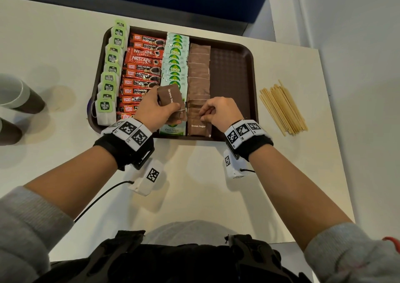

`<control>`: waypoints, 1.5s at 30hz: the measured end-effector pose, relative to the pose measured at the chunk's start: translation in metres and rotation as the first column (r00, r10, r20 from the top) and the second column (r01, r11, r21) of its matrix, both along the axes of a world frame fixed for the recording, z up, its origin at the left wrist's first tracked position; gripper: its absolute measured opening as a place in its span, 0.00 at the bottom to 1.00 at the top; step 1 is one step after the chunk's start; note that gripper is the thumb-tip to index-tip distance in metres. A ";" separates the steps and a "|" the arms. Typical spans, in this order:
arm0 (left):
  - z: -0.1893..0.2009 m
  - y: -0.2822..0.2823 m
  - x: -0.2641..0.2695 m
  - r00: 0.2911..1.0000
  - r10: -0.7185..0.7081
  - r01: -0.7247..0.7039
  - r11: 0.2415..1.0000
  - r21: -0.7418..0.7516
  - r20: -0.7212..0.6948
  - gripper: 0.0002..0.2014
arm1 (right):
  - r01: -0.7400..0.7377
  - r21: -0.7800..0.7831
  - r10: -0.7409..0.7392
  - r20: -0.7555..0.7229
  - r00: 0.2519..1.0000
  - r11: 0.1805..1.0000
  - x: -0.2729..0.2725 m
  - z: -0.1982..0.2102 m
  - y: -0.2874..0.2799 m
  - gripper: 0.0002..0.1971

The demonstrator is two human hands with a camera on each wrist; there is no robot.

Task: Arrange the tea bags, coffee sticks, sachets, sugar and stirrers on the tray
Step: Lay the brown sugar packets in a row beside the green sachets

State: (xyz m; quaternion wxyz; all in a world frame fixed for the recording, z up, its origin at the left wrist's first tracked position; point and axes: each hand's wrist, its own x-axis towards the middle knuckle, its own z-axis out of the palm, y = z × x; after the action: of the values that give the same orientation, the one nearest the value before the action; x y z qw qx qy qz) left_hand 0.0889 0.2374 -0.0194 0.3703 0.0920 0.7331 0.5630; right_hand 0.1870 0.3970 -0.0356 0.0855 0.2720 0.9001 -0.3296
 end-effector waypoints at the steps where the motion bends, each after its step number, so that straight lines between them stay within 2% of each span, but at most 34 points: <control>1: -0.001 0.000 0.000 1.000 0.000 0.001 1.000 0.006 -0.002 0.20 | 0.006 0.007 -0.005 -0.025 1.000 1.000 0.000 0.002 0.000 0.04; 3: 0.001 0.000 0.001 1.000 0.000 0.000 1.000 0.010 -0.007 0.21 | 0.025 0.000 -0.025 -0.085 0.996 1.000 -0.001 0.009 -0.001 0.02; 8: 0.003 0.005 -0.003 0.998 0.065 -0.066 0.996 0.061 0.010 0.21 | -0.001 -0.153 -0.033 -0.219 0.975 0.988 -0.011 0.028 -0.009 0.10; 14: 0.003 0.011 -0.008 0.989 0.082 -0.102 0.981 0.165 0.120 0.21 | -0.009 -0.311 -0.063 -0.221 0.973 0.950 -0.023 0.033 -0.008 0.18; 21: 0.006 0.025 -0.017 0.985 0.061 -0.095 0.972 0.216 0.161 0.19 | 0.016 -0.414 -0.138 -0.267 0.954 0.910 -0.035 0.040 0.002 0.14; 26: 0.007 0.037 -0.029 0.985 0.086 -0.119 0.965 0.233 0.146 0.19 | 0.050 -0.386 -0.174 -0.293 0.940 0.921 -0.041 0.040 0.016 0.13; 33: 0.004 0.053 -0.040 0.983 0.037 -0.083 0.963 0.258 0.179 0.18 | 0.085 -0.454 -0.247 -0.312 0.917 0.887 -0.058 0.034 0.028 0.13; 36: 0.003 0.058 -0.048 0.992 0.049 -0.076 0.966 0.248 0.115 0.17 | 0.101 -0.406 -0.245 -0.321 0.915 0.908 -0.064 0.032 0.037 0.15; 39: 0.002 0.063 -0.060 0.991 0.064 -0.089 0.969 0.231 0.115 0.17 | 0.103 -0.361 -0.235 -0.346 0.908 0.927 -0.068 0.033 0.049 0.13; 45: 0.003 0.071 -0.068 0.997 0.032 -0.046 0.977 0.208 0.070 0.19 | 0.093 -0.352 -0.236 -0.388 0.891 0.931 -0.079 0.035 0.062 0.13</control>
State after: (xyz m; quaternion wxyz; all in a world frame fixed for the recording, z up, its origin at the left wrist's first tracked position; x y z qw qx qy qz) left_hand 0.0211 0.3088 -0.0169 0.3716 0.0977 0.6586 0.6470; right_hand 0.1080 0.4594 -0.0009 -0.0971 0.2522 0.8036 -0.5303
